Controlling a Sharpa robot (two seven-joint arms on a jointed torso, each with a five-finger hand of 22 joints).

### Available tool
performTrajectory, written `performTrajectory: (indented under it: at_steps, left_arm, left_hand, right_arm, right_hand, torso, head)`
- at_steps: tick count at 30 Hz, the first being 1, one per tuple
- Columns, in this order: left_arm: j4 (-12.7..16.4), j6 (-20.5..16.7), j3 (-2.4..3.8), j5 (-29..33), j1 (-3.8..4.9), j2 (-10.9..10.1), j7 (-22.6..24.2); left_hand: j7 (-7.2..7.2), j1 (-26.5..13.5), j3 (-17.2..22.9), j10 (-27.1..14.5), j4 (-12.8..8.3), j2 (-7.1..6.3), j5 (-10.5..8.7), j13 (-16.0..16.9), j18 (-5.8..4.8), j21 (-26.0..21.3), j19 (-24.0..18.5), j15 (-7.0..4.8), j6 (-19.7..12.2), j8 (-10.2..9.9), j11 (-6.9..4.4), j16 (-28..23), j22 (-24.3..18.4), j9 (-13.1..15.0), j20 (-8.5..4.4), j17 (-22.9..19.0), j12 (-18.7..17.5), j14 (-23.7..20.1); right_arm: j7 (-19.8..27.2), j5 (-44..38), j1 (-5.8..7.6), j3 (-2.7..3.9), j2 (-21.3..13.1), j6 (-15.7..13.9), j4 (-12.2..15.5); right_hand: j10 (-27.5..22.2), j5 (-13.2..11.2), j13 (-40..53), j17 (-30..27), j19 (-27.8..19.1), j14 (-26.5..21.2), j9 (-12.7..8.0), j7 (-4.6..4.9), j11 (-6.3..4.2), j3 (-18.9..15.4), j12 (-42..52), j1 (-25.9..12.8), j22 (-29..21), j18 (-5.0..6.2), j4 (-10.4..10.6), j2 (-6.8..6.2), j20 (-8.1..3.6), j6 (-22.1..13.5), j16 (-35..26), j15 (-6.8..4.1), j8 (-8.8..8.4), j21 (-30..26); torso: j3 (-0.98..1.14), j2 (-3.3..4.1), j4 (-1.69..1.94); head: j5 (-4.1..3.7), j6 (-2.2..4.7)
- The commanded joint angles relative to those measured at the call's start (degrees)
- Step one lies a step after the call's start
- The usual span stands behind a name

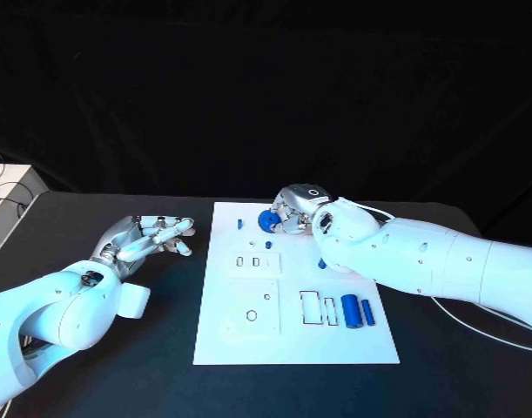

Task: Assemble the parts on the task board

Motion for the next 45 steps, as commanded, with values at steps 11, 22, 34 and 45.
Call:
performTrajectory:
  at_steps: [11,22,34,45]
  left_arm:
    - [0.16,0.92,0.04,-0.19,-0.02,0.09,0.65]
    - [0.13,0.95,0.04,-0.19,-0.01,0.07,0.62]
    - [0.07,0.95,0.04,-0.19,-0.01,0.10,0.57]
    - [0.04,0.71,0.04,-0.18,-0.01,0.06,0.07]
  left_hand:
    - [-0.02,-0.02,0.05,-0.46,-0.08,0.08,-0.22,0.00,0.75,0.27,-0.08,0.20,-0.36,0.21,-0.05,-0.30,-0.07,0.06,0.14,-0.03,0.26,-0.08]
    - [-0.02,-0.02,0.05,-0.46,-0.08,0.08,-0.22,0.00,0.75,0.27,-0.08,0.20,-0.36,0.21,-0.05,-0.30,-0.07,0.06,0.14,-0.03,0.26,-0.08]
    - [-0.02,-0.02,0.05,-0.46,-0.08,0.08,-0.22,0.00,0.75,0.27,-0.08,0.20,-0.36,0.21,-0.05,-0.30,-0.07,0.06,0.14,-0.03,0.26,-0.08]
    - [0.02,-0.53,-0.07,-0.52,0.26,0.32,-0.30,0.00,0.75,0.44,-0.11,0.24,-0.39,0.20,-0.01,-0.30,-0.40,0.06,0.17,-0.05,0.25,-0.09]
  right_arm:
    - [-0.34,-1.16,-0.19,-0.12,1.03,1.53,-1.13]
    - [-0.13,-0.99,-0.23,-0.14,1.68,-0.50,-1.87]
    - [0.94,0.67,-0.28,-0.14,1.81,1.09,-1.98]
    - [0.86,1.59,-0.30,-0.14,1.40,3.86,-2.01]
  right_hand:
    - [-0.37,-0.60,-0.37,0.23,5.25,0.10,0.05,0.20,0.00,0.03,-0.83,0.37,11.72,-0.51,0.29,-0.22,0.02,-0.08,-0.31,-0.05,0.06,0.09]
    - [-1.23,-2.89,-1.35,0.50,5.25,0.08,-0.12,0.77,0.40,-0.63,-2.01,0.03,11.76,-0.50,1.17,-0.60,0.24,-2.10,-0.39,0.26,-0.06,0.08]
    - [-2.52,-0.63,-2.81,1.02,5.26,0.08,-0.10,1.24,0.78,-1.60,-3.37,-2.02,11.81,-0.47,4.10,-1.16,0.59,-4.05,-0.27,0.61,-0.06,0.12]
    - [-2.62,1.55,-2.99,1.33,5.27,0.13,-0.01,0.99,0.67,-1.27,-2.93,-6.29,11.87,-0.51,9.54,1.41,0.56,-3.78,-0.19,0.55,-0.03,0.25]
  torso:
    - [0.01,0.04,0.02]
    - [-0.01,0.02,0.03]
    - [0.04,0.00,-0.09]
    - [0.06,0.01,-0.09]
  head:
    - [0.25,0.02]
    - [0.36,-0.19]
    - [0.35,-0.19]
    - [0.32,-0.23]
